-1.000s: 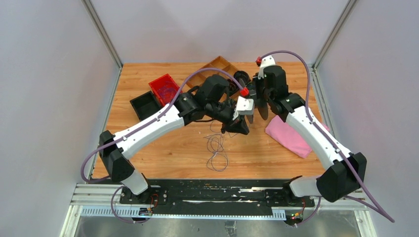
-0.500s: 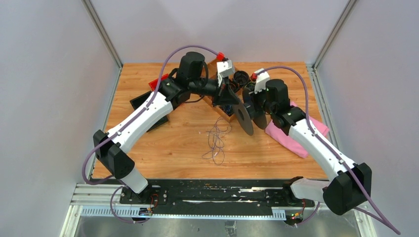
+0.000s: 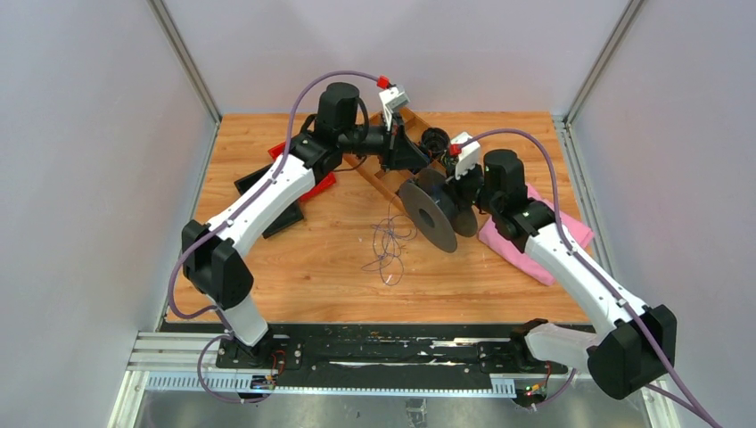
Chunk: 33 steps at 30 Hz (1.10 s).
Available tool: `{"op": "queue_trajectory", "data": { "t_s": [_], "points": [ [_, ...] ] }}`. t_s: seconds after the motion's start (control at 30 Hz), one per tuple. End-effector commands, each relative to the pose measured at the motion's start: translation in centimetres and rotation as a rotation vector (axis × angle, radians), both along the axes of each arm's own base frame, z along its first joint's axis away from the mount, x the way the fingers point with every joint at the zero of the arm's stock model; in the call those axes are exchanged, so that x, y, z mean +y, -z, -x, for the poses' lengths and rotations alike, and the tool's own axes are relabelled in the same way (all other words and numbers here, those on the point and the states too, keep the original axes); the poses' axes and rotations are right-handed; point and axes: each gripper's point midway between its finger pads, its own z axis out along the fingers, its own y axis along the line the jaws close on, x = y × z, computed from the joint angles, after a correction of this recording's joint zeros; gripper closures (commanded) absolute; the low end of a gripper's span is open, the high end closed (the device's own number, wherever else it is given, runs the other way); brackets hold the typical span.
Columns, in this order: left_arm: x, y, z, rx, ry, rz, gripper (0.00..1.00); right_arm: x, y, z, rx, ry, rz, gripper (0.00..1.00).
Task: Wrap the cables
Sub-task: Wrap the cable around the cable reel.
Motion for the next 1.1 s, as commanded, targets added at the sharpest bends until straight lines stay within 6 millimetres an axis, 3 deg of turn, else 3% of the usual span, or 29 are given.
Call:
{"op": "queue_trajectory", "data": {
  "t_s": [0.0, 0.2, 0.37, 0.6, 1.07],
  "points": [
    [1.0, -1.7, -2.7, 0.001, -0.065, 0.072, 1.00, 1.8, -2.1, 1.5, -0.065, -0.138, -0.034, 0.99],
    [3.3, 1.6, -4.8, 0.015, -0.133, -0.004, 1.00, 2.1, -2.8, 2.4, -0.056, -0.184, -0.043, 0.99],
    [5.2, 4.1, -5.4, 0.019, -0.150, -0.080, 1.00, 2.5, -3.7, 3.0, -0.051, -0.217, -0.064, 1.00],
    [7.0, 8.3, -5.5, -0.017, -0.142, -0.218, 1.00, 3.4, -5.4, 3.7, -0.029, -0.282, -0.124, 0.99],
    [8.1, 12.3, -4.1, -0.045, -0.110, -0.266, 0.98, 4.2, -9.1, 2.7, 0.011, -0.260, -0.230, 0.99]
  ]
}}
